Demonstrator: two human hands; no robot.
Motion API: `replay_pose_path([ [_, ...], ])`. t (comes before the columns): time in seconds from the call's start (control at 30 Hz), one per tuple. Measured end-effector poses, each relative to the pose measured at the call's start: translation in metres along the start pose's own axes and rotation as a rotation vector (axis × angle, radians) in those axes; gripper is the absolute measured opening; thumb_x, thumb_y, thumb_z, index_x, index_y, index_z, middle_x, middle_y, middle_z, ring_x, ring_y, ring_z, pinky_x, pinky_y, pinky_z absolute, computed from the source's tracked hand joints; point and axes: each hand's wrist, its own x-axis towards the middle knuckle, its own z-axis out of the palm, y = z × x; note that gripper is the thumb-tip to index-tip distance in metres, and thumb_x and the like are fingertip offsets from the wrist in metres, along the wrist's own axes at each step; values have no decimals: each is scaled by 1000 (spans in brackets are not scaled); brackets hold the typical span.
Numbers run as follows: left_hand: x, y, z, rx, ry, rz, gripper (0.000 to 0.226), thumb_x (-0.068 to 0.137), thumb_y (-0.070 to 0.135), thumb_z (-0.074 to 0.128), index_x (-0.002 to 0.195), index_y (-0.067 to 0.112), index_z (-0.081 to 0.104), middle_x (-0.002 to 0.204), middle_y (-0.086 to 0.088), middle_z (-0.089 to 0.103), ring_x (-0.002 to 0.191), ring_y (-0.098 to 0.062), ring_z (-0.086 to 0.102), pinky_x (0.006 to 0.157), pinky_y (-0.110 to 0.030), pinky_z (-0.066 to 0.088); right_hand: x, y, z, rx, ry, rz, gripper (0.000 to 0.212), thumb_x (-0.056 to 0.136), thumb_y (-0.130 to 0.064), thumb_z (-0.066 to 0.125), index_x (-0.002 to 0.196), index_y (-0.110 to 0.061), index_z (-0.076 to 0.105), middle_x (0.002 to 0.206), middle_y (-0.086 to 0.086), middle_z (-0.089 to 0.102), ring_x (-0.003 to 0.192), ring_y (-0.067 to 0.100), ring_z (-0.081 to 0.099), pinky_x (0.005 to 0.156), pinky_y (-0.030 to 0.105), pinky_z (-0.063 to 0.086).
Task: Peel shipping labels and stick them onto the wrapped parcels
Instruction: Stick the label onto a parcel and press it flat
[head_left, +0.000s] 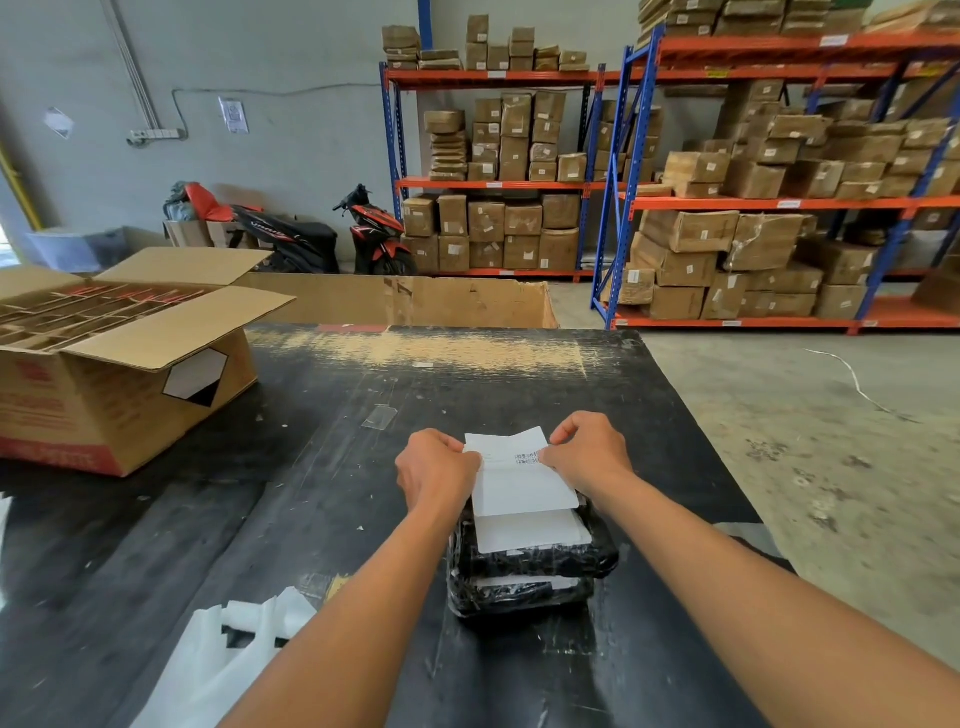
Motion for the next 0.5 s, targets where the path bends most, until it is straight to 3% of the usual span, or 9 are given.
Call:
replay_pose_path([
  [0.1,1,2,-1,11,-12,-24,8,80,8,74,85,13,70,94,-4,68,75,-19,58,45,-21,34,0,-4,0,-33,0,20,13,84,-6,74,78,-11,63,93,9,72,83,21,65,59,27,50],
  [0.2,1,3,-1,7,-24,-38,6,77,7,76,76,11,71,88,-4,70,73,-20,62,45,-20,35,2,-6,0,-64,-4,46,14,83,-6,74,77,-11,63,97,13,75,96,26,71,79,42,61],
  [0.33,2,5,0,-6,-16,-59,9,75,9,78,74,9,69,90,-11,72,84,-29,69,44,-21,36,5,-6,0,-76,-23,70,13,81,-5,75,75,-11,64,97,13,76,95,26,72,79,43,62],
  [0.5,2,6,0,29,-17,-52,8,78,8,77,84,6,73,86,-6,67,71,-22,61,42,-23,36,7,-9,1,-104,-39,98,14,79,-7,77,74,-10,65,93,11,76,87,24,72,76,39,63],
])
